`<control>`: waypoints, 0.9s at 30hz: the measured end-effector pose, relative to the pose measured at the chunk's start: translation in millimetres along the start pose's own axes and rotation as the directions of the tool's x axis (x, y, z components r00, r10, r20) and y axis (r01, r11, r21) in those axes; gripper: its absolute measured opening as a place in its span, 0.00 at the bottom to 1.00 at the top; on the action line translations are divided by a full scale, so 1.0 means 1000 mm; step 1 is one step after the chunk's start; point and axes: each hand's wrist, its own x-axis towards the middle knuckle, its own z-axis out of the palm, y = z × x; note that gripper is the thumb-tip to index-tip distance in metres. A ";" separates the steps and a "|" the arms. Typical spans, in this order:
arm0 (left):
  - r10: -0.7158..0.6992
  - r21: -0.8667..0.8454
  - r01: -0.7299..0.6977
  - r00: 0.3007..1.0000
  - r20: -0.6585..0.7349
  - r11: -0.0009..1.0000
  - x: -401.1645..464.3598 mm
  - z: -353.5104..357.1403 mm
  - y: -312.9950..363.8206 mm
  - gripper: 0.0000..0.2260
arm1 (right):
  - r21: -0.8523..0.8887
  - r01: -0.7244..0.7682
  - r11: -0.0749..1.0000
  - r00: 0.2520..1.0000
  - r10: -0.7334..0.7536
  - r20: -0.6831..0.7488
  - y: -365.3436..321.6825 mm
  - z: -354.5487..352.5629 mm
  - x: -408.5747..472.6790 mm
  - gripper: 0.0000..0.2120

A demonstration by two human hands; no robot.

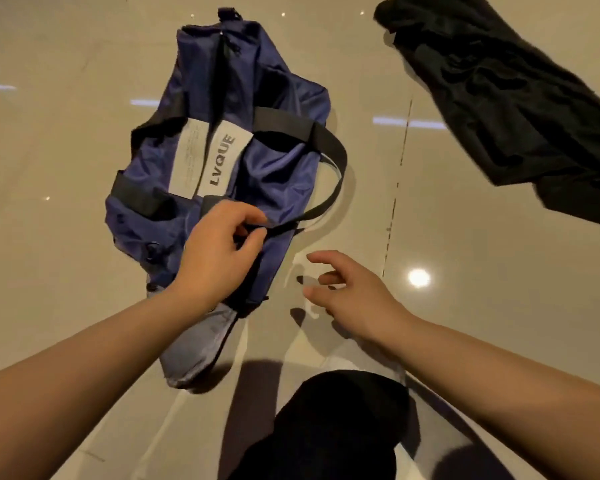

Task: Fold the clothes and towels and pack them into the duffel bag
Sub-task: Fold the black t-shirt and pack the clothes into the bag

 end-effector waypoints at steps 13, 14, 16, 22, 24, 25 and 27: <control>-0.600 -0.348 0.582 0.797 0.066 0.735 -0.029 -0.023 -0.113 0.25 | 0.062 0.015 0.998 0.957 0.003 -0.288 -0.012 0.116 0.056 0.26; -0.591 -0.354 0.576 0.803 0.076 0.737 -0.024 -0.023 -0.110 0.26 | 0.060 0.027 0.998 0.947 -0.007 -0.321 -0.014 0.113 0.057 0.26; -0.561 -0.404 0.548 0.822 0.097 0.733 -0.013 -0.020 -0.104 0.30 | 0.056 0.061 0.997 0.937 -0.037 -0.348 -0.021 0.103 0.057 0.26; -0.540 -0.603 0.537 0.818 0.201 0.590 0.002 0.005 -0.031 0.30 | -0.004 0.034 0.999 0.929 -0.033 -0.369 -0.039 0.017 0.044 0.28; -0.513 -0.641 0.522 0.829 0.223 0.563 0.002 0.015 0.002 0.30 | -0.081 -0.006 0.997 0.939 -0.022 -0.343 -0.041 -0.023 0.033 0.29; -0.491 -0.653 0.518 0.835 0.248 0.552 0.001 0.021 0.018 0.30 | -0.106 -0.024 0.994 0.943 -0.012 -0.332 -0.040 -0.042 0.026 0.29; -0.447 -0.646 0.532 0.838 0.312 0.547 -0.006 0.036 0.051 0.31 | -0.129 -0.059 0.990 0.947 0.014 -0.320 -0.035 -0.076 0.005 0.29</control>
